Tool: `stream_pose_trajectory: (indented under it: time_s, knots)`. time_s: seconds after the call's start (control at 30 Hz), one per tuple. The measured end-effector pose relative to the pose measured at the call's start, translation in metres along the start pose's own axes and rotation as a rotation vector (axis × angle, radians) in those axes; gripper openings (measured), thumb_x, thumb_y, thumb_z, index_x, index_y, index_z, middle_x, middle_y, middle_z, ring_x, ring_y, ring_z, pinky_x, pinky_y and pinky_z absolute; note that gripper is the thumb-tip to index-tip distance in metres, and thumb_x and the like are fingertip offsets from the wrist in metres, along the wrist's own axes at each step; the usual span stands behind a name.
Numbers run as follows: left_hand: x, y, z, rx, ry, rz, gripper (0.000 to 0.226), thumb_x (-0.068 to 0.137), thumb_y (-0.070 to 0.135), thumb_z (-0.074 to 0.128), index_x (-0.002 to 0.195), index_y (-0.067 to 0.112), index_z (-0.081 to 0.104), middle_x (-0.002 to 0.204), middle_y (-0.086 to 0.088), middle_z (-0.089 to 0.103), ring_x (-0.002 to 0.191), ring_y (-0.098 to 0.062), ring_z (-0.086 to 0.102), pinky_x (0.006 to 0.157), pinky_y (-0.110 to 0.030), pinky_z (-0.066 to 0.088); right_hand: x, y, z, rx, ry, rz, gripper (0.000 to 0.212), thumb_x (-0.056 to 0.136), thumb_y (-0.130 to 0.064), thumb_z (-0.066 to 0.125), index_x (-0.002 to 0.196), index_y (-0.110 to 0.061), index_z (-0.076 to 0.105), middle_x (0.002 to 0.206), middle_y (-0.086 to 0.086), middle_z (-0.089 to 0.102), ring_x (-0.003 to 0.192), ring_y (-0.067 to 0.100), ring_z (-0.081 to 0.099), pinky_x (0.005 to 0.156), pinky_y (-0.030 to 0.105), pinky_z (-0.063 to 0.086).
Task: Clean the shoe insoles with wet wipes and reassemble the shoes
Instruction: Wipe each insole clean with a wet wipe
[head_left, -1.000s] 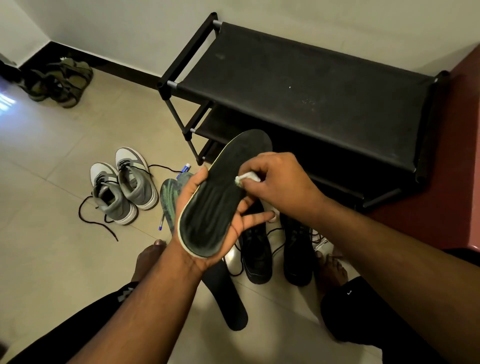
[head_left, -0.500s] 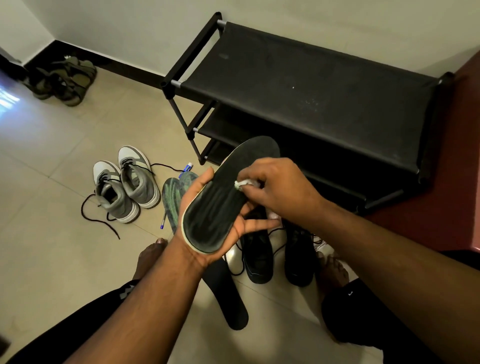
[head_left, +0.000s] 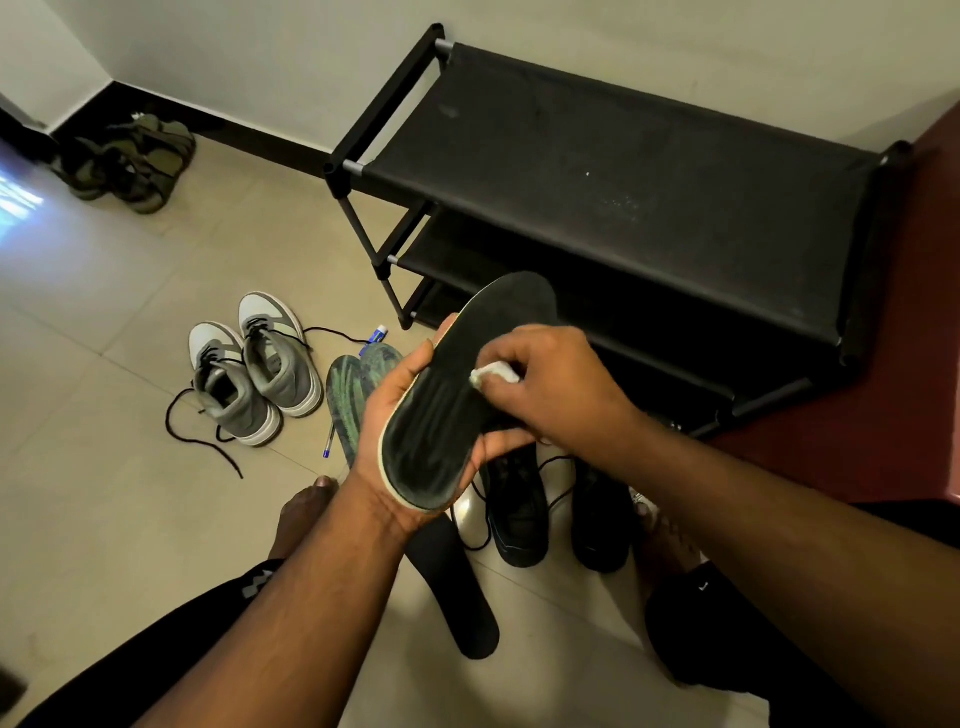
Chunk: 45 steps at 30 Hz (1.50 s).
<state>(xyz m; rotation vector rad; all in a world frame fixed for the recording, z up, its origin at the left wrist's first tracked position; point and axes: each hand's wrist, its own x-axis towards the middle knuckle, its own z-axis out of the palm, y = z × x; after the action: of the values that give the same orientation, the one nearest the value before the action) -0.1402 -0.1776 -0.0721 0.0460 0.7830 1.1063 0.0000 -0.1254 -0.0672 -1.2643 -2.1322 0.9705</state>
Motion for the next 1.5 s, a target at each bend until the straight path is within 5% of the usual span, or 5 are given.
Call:
stream_pose_trajectory:
  time_s: [0.4,0.63,0.8,1.0,1.5]
  knots:
    - [0.000,0.007,-0.008,-0.069,0.075,0.042,0.039,0.088,0.037,0.053,0.078,0.009,0.078,0.089,-0.011,0.075,0.081,-0.026,0.072,0.080,-0.044,0.059,-0.038,-0.042,0.018,0.119,-0.206,-0.283,0.013,0.079,-0.013,0.067,0.087,-0.006,0.075,0.077,0.005,0.068,0.069,0.008,0.059,0.065,0.018,0.047]
    - [-0.001,0.000,-0.003,0.001,-0.133,-0.030,0.040,0.090,0.042,0.049,0.097,0.013,0.076,0.099,-0.009,0.072,0.091,-0.024,0.070,0.086,-0.058,0.053,0.001,0.002,0.004,-0.046,0.037,-0.065,0.010,0.081,-0.015,0.066,0.088,-0.014,0.074,0.082,0.001,0.065,0.077,0.015,0.062,0.071,0.039,0.053]
    - [-0.001,-0.009,-0.003,0.019,-0.263,-0.059,0.060,0.089,0.025,0.045,0.149,0.023,0.042,0.124,-0.011,0.059,0.113,-0.031,0.051,0.094,-0.075,0.040,0.009,0.011,-0.010,-0.017,0.099,0.078,0.010,0.085,-0.014,0.066,0.091,-0.017,0.073,0.088,-0.009,0.063,0.080,0.003,0.060,0.071,0.016,0.047]
    - [0.001,0.001,-0.001,-0.078,-0.053,0.033,0.054,0.102,0.035,0.034,0.090,0.012,0.081,0.099,-0.008,0.076,0.089,-0.022,0.074,0.080,-0.038,0.059,-0.011,-0.021,0.007,0.125,-0.013,-0.070,0.010,0.079,-0.013,0.071,0.089,-0.013,0.075,0.081,-0.002,0.068,0.075,0.006,0.062,0.070,0.017,0.050]
    - [0.002,-0.006,0.004,-0.068,0.012,-0.019,0.037,0.094,0.044,0.047,0.105,0.023,0.075,0.097,-0.009,0.074,0.085,-0.023,0.073,0.075,-0.043,0.059,0.001,-0.013,0.001,0.063,0.117,-0.041,0.010,0.082,-0.011,0.069,0.090,-0.011,0.075,0.084,0.002,0.067,0.078,0.011,0.062,0.072,0.029,0.053]
